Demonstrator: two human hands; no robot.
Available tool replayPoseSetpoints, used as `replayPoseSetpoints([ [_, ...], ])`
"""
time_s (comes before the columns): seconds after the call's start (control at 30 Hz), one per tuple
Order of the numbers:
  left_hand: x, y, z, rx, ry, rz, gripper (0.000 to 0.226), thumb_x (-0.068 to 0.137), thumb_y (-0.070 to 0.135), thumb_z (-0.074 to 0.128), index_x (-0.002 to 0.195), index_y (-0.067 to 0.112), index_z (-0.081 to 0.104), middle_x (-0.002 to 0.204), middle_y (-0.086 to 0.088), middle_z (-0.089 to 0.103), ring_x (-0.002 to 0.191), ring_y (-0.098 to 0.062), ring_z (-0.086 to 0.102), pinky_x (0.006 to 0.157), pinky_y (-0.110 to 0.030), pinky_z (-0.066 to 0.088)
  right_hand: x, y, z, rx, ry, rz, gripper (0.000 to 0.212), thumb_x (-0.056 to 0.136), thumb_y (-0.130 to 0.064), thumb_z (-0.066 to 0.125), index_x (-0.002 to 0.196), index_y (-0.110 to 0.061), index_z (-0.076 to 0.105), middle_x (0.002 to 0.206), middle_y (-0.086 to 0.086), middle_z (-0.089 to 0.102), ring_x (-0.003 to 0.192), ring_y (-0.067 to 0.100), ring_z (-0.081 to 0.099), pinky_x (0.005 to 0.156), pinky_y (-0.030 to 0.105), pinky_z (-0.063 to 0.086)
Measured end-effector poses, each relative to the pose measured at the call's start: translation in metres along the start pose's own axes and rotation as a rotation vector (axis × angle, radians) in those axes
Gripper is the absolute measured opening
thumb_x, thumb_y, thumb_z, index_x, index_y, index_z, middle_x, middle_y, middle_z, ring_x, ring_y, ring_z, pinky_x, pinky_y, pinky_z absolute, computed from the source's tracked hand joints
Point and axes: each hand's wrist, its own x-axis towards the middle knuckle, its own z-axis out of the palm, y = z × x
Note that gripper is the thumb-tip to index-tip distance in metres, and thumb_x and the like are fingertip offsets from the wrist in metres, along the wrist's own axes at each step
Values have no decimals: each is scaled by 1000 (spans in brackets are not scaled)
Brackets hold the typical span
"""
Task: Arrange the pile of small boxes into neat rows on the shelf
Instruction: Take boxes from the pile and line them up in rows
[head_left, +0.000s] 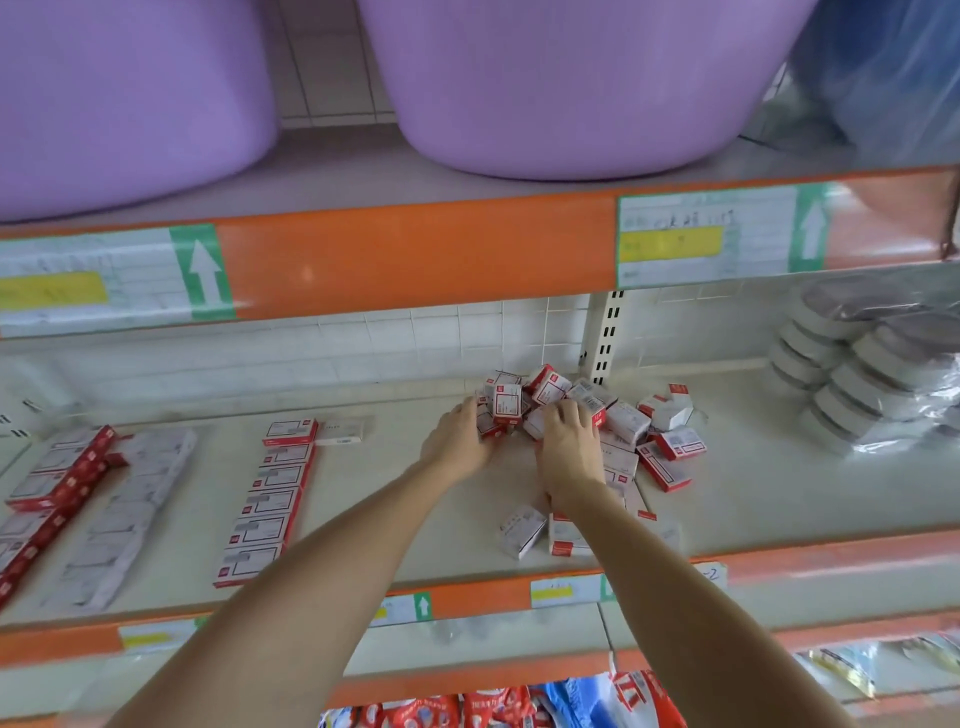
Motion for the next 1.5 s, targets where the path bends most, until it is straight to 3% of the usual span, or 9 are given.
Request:
replayPoseSetpoints([
  [0.2, 4, 0, 13, 45, 72, -7, 55, 87, 24, 65, 137, 16, 44, 129, -8, 52, 119, -32, 52, 89, -45, 50, 1, 5, 4, 97, 13, 24, 43, 87, -9, 59, 128, -9, 50, 130, 16, 47, 122, 35, 38, 104, 42, 36],
  [0.47, -13, -16, 5, 126, 72, 13, 53, 88, 40, 63, 130, 10, 49, 127, -10, 49, 117, -32, 49, 93, -42, 43, -10, 1, -6, 281, -41, 20, 49, 80, -18, 64, 126, -10, 53, 129, 11, 46, 128, 28, 31, 107, 39, 34],
  [0.67, -37, -37, -7, 159, 53, -44, 62, 88, 45, 61, 141, 18, 44, 133, -8, 42, 124, -31, 42, 99, -42, 37, -26, -14, -2, 301, -145, -117, 43, 83, -32, 69, 121, -16, 55, 127, 4, 48, 125, 23, 36, 104, 34, 35],
  [0.9, -76, -73, -24, -20, 111, -100, 67, 74, 57, 77, 118, 13, 51, 114, -5, 46, 100, -26, 55, 87, -42, 51, -36, -60, 8, 339, -225, -188, 45, 80, -19, 71, 121, -12, 55, 124, 5, 49, 120, 22, 41, 96, 26, 34],
  [1.03, -95, -95, -26, -69, 151, -84, 64, 70, 47, 84, 109, 9, 51, 108, -5, 44, 96, -25, 54, 82, -36, 47, -43, -74, 19, 336, -300, -150, 53, 80, -13, 65, 129, -10, 48, 126, 8, 45, 121, 26, 41, 100, 32, 38],
  [1.13, -104, -105, -20, -47, 198, -92, 62, 71, 48, 83, 107, 9, 52, 108, -7, 48, 100, -26, 45, 84, -35, 38, -43, -74, 25, 319, -320, -99, 60, 84, -25, 64, 138, -9, 45, 132, 9, 42, 126, 27, 34, 105, 38, 35],
  [1.3, -111, -108, -16, -63, 188, -58, 57, 79, 41, 78, 126, 15, 60, 118, -8, 50, 109, -29, 42, 93, -33, 32, -46, -72, 28, 268, -274, -173, 50, 88, -27, 62, 134, -12, 51, 124, 10, 48, 120, 28, 41, 95, 36, 41],
  [1.5, -115, -105, -18, -158, 231, -23, 49, 78, 33, 80, 121, 20, 59, 110, -1, 51, 102, -21, 39, 83, -29, 26, -56, -69, 30, 322, -177, -302, 47, 84, -21, 71, 129, -16, 58, 120, 8, 50, 109, 29, 54, 85, 39, 52],
])
